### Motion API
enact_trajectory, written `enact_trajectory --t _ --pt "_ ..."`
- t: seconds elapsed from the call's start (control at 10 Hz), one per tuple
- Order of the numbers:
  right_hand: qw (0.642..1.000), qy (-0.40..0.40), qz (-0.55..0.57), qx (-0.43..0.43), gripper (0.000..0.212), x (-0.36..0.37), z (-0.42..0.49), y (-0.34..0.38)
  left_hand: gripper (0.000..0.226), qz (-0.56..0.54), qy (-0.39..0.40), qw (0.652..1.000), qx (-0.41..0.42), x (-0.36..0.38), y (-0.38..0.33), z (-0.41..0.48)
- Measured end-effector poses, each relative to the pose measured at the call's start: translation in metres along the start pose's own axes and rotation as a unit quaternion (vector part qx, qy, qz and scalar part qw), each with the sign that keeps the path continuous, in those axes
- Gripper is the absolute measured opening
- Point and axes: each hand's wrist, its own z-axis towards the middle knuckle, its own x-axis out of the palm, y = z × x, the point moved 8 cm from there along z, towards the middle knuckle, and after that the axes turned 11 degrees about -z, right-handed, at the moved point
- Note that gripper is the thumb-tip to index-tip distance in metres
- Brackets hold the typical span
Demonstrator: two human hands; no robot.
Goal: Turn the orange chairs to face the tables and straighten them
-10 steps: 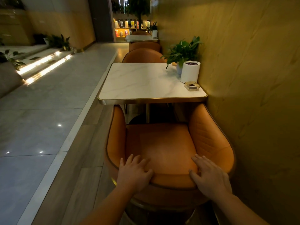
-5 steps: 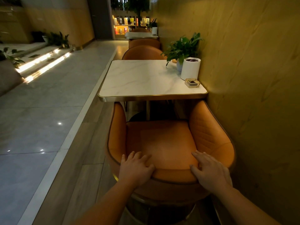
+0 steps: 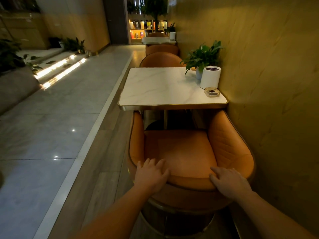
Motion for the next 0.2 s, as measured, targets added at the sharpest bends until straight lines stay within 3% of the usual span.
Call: enact_trajectory --t 0.1,0.2 --pt "0.997 -0.071 -0.004 0.001 0.053 -0.031 -0.016 0.018 0.063 0.003 -0.031 0.999 -0.008 -0.031 0.008 -0.018" --pt "0.993 -0.095 0.070 -0.006 0.053 -0.055 -0.031 0.041 0.063 -0.013 -0.054 0.998 -0.010 -0.059 0.010 -0.033"
